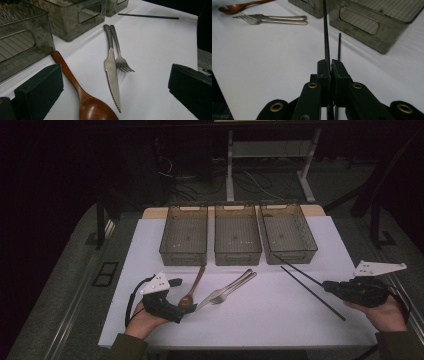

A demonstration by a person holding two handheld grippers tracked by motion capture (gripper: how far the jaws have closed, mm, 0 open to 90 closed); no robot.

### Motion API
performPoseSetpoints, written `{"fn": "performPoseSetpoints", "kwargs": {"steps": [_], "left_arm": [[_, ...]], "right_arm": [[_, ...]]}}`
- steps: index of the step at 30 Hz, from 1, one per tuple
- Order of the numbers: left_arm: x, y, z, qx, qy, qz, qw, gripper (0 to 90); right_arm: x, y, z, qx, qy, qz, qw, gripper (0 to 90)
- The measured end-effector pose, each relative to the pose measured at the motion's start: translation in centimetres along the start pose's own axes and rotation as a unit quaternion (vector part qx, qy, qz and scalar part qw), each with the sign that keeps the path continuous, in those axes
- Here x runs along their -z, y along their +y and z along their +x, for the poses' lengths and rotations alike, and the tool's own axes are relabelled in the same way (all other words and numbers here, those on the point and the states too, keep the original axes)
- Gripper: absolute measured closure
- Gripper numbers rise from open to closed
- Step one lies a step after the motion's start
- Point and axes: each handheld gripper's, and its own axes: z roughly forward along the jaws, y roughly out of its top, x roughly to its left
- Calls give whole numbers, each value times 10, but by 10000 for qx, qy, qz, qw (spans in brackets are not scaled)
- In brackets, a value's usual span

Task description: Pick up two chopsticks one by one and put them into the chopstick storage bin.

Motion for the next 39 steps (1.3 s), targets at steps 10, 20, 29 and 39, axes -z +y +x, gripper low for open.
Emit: {"fn": "performPoseSetpoints", "kwargs": {"steps": [10, 20, 29, 39], "left_arm": [[-2, 0, -1, -10, -29, 14, 10000, 0], [-4, 0, -2, -8, -43, -6, 10000, 0], [-4, 0, -1, -9, -55, -8, 10000, 0], [-4, 0, -2, -10, -76, -25, 10000, 0]], "right_arm": [[-14, 24, 5, 119, 125, -132, 9998, 848], [-32, 45, 10, 105, 203, -230, 9995, 848], [-46, 59, 13, 111, 265, -225, 9993, 848], [-68, 79, 20, 195, 333, -261, 9989, 848]]}}
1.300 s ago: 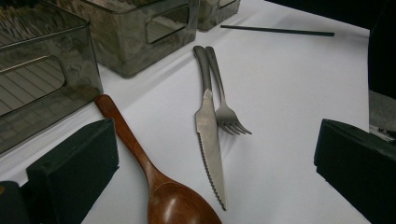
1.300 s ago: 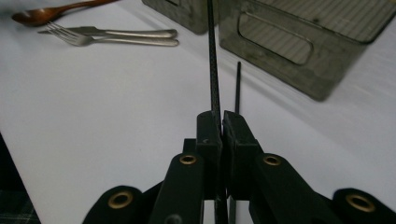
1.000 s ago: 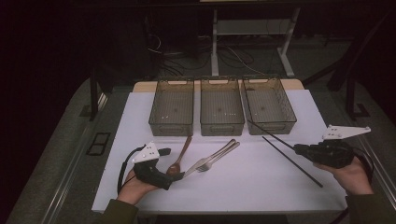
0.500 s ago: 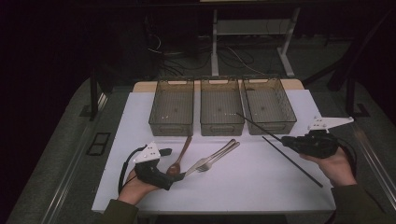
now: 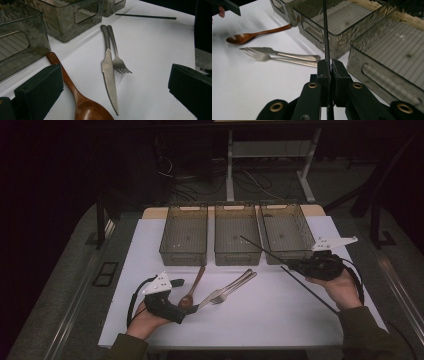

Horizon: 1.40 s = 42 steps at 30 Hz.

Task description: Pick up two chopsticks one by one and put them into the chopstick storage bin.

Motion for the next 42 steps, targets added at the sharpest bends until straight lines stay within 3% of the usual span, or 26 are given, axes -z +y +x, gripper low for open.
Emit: {"fn": "performPoseSetpoints", "kwargs": {"steps": [16, 32, 42], "left_arm": [[-1, 0, 0, 18, -18, -21, 10000, 0], [-5, 0, -1, -53, 4, 5, 10000, 0], [-10, -2, 1, -150, 49, 147, 9998, 0]], "right_arm": [[-39, 36, 12, 118, -60, -47, 9999, 847], [-95, 79, 22, 17, -9, -2, 10000, 847], [-136, 109, 35, -48, 49, 133, 9999, 847]]}}
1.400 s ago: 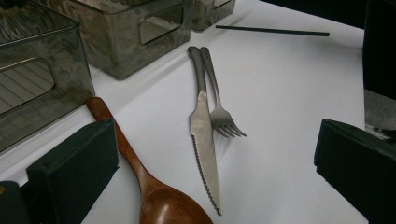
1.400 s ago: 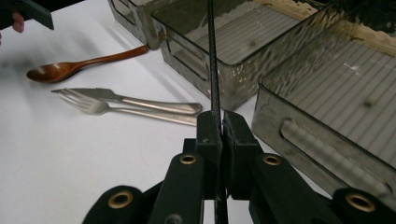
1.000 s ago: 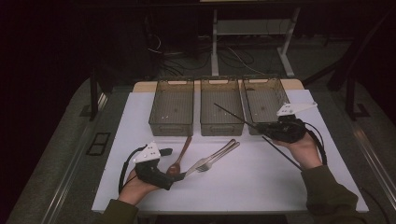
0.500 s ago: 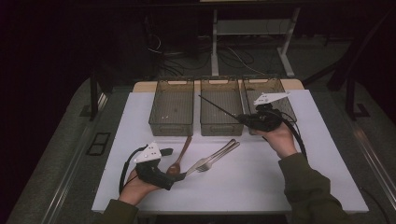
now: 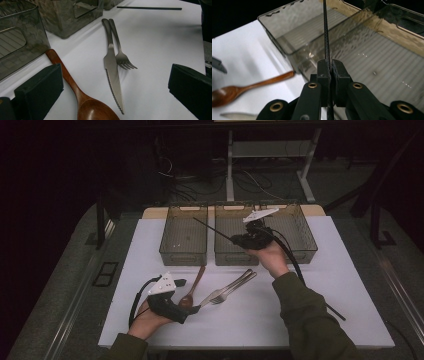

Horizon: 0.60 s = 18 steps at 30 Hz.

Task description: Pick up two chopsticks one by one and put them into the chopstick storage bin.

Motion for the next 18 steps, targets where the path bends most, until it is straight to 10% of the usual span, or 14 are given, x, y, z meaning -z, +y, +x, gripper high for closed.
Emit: {"fn": "performPoseSetpoints", "kwargs": {"steps": [18], "left_arm": [[1, 1, 2, 18, -2, -52, 10000, 0]], "right_arm": [[-65, 46, 8, -261, -201, 337, 9989, 847]]}}
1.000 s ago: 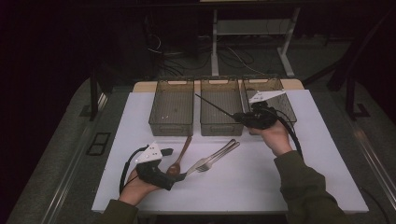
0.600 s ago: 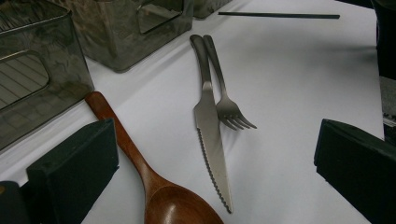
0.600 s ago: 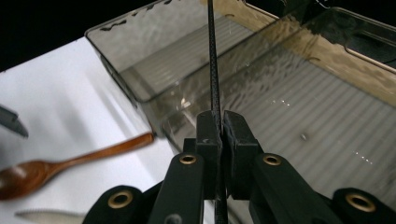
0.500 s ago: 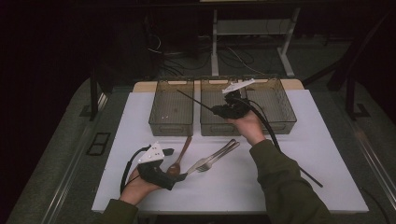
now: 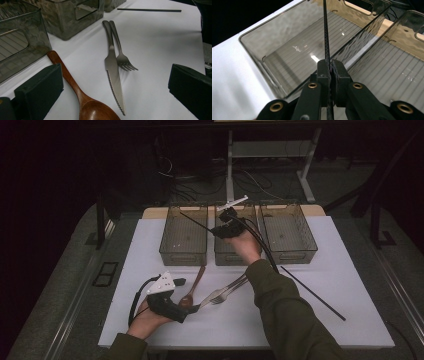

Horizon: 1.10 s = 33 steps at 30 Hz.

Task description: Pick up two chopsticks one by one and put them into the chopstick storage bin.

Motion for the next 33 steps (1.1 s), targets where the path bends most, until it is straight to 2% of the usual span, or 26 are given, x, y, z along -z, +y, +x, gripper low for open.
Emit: {"fn": "performPoseSetpoints", "kwargs": {"steps": [4, 9, 14, 20, 25, 28, 33], "left_arm": [[1, 0, 0, 22, -22, -30, 10000, 0], [1, 1, 0, 14, -51, -50, 10000, 0], [2, 1, 1, 22, -86, -96, 9999, 0], [2, 2, -1, 26, -112, -108, 9999, 0], [1, 2, -1, 15, -123, -104, 9999, 0], [1, 2, -1, 9, -128, -106, 9999, 0], [1, 2, -1, 7, -129, -108, 9999, 0]], "right_arm": [[-12, 6, 2, -138, -12, 37, 9999, 847], [-27, 17, 8, -171, -88, 179, 9997, 847], [-42, 26, 15, -95, -343, 366, 9987, 846], [-59, 32, 27, -55, -314, 530, 9981, 845], [-65, 30, 31, -60, -239, 587, 9980, 842], [-66, 30, 32, -44, -175, 614, 9979, 835], [-61, 31, 30, -13, -87, 500, 9987, 755]]}}
